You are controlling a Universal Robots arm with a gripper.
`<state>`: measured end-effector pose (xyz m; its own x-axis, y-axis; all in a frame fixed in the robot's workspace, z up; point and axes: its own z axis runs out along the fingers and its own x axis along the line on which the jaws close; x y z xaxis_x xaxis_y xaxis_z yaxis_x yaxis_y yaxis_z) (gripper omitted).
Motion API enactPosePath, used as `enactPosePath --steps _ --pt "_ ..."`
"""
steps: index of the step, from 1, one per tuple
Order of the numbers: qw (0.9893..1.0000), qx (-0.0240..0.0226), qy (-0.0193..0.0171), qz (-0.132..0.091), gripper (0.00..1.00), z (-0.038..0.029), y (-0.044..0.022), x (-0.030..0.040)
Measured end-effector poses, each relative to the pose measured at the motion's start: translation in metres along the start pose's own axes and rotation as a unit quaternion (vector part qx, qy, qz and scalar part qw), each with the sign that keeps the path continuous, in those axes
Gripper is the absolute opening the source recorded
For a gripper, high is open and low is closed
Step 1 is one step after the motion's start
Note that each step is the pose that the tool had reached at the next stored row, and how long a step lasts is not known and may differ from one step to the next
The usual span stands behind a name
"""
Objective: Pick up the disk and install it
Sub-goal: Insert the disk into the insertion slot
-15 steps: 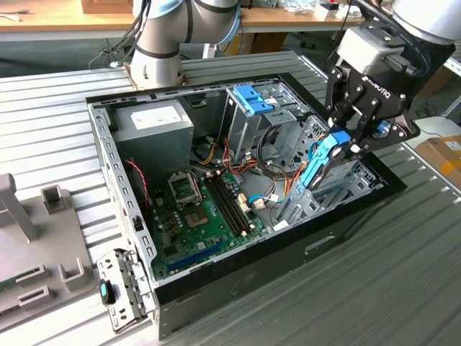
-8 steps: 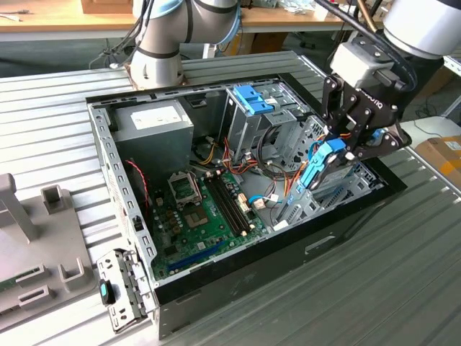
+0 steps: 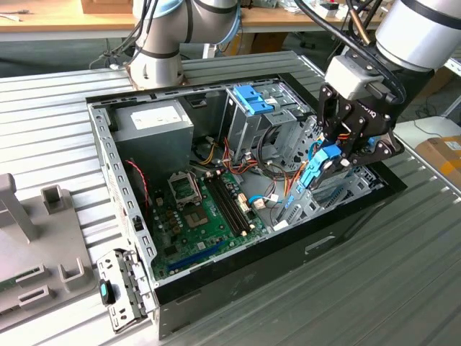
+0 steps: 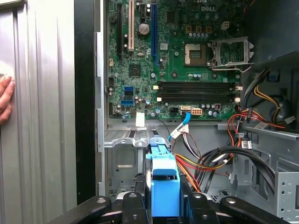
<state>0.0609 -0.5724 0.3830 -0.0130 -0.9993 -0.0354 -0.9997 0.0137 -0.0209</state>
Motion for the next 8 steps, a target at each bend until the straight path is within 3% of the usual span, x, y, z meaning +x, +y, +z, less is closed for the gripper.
enactPosePath --steps 3,4,8 --pt "1.0 0.0 0.0 0.0 0.36 0.0002 0.0 0.0" --pt "1.0 0.0 -0.0001 0.0 0.44 0.0002 0.0 0.0" --pt "1.0 0.0 0.0 0.0 0.44 0.0003 0.0 0.0"
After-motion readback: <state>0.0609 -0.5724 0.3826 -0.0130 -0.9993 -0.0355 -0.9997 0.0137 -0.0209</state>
